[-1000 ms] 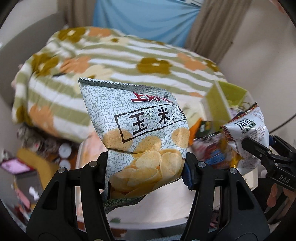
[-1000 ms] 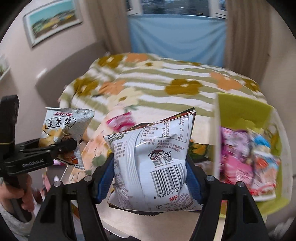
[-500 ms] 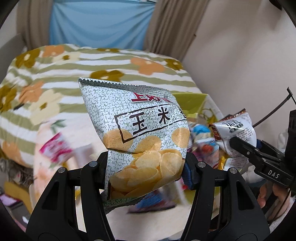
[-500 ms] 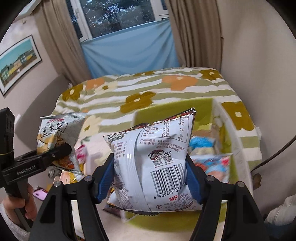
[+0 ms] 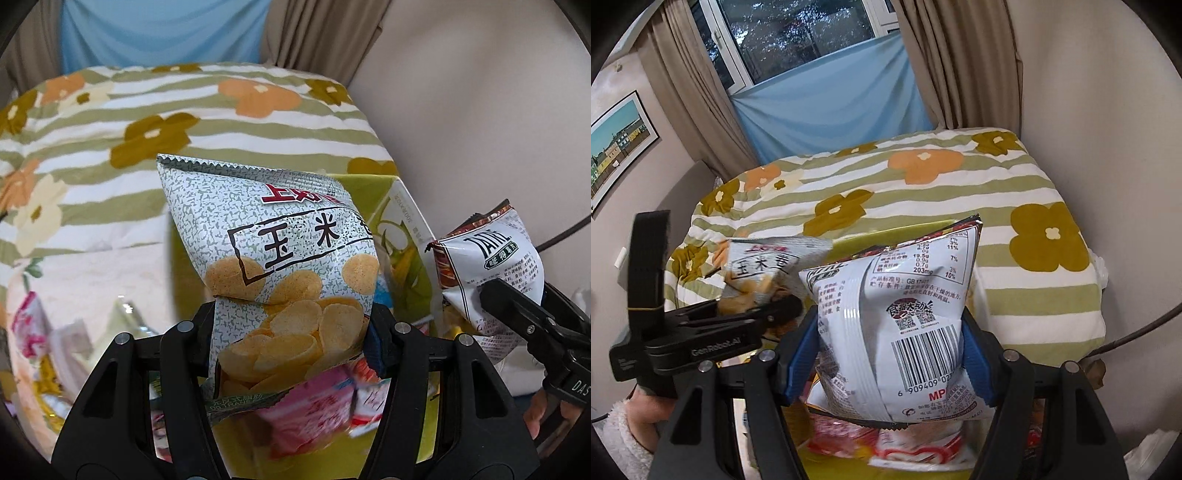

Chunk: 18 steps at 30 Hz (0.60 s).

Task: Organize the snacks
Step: 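Carry the grey corn chip bag and white bag over the green box with both grippers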

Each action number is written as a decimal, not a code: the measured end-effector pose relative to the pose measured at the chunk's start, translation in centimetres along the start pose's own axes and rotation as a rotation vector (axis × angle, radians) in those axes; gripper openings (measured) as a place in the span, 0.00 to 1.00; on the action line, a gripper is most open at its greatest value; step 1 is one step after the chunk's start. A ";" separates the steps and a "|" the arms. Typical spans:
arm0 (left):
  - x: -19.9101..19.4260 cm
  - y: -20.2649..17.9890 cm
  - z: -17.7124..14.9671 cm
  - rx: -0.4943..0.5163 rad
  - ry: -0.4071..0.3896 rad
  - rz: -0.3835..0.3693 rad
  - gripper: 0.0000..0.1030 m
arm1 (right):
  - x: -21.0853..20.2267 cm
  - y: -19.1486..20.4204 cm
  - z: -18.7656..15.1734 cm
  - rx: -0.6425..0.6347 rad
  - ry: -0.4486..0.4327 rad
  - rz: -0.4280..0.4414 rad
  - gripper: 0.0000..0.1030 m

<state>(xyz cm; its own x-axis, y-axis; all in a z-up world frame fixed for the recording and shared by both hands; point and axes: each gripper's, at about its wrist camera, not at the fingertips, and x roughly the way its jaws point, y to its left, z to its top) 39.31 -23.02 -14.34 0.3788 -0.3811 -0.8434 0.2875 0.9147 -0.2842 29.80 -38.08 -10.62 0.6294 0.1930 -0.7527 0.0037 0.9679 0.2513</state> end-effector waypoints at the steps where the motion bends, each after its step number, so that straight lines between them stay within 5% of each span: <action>1: 0.4 -0.1 0.1 -0.002 0.003 0.004 0.55 | 0.3 -0.4 0.2 -0.005 0.003 0.003 0.64; 5: 1.7 -0.3 0.3 -0.014 0.024 0.050 0.95 | 1.2 -1.7 0.8 -0.003 0.012 0.026 0.64; 18: 0.5 1.4 -1.5 -0.049 0.030 0.078 0.96 | 4.1 -2.8 2.1 0.014 0.050 0.093 0.64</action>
<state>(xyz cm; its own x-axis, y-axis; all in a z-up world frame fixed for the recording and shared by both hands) 38.62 -21.74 -15.83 0.3712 -0.3046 -0.8772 0.2142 0.9473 -0.2383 34.06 -40.32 -13.13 0.5879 0.2904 -0.7550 -0.0419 0.9430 0.3301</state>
